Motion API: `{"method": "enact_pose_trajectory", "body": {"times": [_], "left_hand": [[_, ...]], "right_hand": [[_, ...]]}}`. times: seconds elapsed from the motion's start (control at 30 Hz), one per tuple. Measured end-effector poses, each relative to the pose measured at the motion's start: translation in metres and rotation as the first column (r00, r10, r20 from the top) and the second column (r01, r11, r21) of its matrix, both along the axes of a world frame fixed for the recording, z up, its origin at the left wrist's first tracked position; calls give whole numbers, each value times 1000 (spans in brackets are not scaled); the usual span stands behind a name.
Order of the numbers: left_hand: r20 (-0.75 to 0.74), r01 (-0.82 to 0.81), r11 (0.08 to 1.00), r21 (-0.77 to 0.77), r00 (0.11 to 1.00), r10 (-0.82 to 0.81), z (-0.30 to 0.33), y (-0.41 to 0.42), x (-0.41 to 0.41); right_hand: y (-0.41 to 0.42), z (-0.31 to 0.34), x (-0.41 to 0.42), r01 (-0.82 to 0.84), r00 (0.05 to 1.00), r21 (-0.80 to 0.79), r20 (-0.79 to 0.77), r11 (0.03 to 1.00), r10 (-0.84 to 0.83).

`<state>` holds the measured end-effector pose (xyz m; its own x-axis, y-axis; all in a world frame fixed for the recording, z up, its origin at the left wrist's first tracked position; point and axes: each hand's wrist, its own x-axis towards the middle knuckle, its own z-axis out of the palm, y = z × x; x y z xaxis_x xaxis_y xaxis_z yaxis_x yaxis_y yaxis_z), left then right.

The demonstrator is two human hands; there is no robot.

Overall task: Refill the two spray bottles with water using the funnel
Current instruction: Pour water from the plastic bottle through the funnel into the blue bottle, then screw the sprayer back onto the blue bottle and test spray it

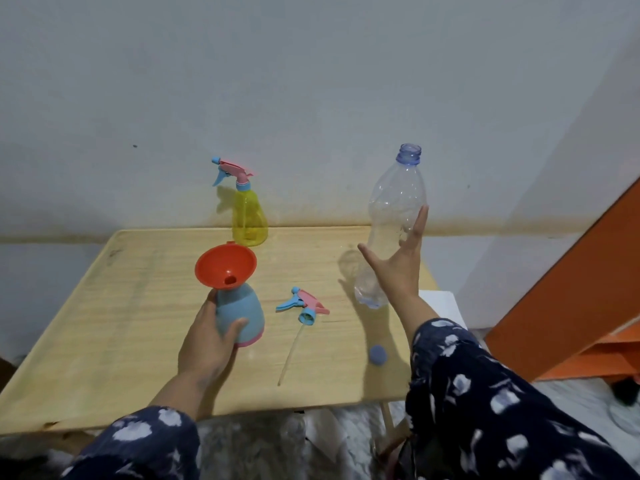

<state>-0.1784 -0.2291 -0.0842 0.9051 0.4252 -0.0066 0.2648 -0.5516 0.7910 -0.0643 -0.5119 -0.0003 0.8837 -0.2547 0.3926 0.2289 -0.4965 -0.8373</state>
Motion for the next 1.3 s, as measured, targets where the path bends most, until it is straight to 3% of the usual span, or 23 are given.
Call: {"method": "enact_pose_trajectory", "body": {"times": [0.5, 0.73, 0.87, 1.03, 1.2, 1.3], "left_hand": [[3, 29, 1000, -3, 1000, -29, 7, -2, -3], [28, 111, 994, -9, 993, -111, 14, 5, -1], [22, 134, 991, -2, 991, -134, 15, 9, 2], [43, 199, 980, -29, 979, -198, 10, 18, 5], [44, 234, 970, -63, 972, -232, 5, 24, 8], [33, 225, 971, -85, 974, -223, 7, 24, 8]], "right_hand": [[-7, -11, -4, -11, 1000, -27, 1, 1000, 11], [18, -24, -44, 107, 990, -228, -68, 968, -125], [62, -35, -80, -47, 993, -302, -120, 952, 11], [134, -27, -103, -300, 938, -138, -224, 944, 265], [194, -12, -103, -233, 925, 221, -250, 947, 286], [210, -7, -102, -177, 938, 318, -234, 932, 258]]}}
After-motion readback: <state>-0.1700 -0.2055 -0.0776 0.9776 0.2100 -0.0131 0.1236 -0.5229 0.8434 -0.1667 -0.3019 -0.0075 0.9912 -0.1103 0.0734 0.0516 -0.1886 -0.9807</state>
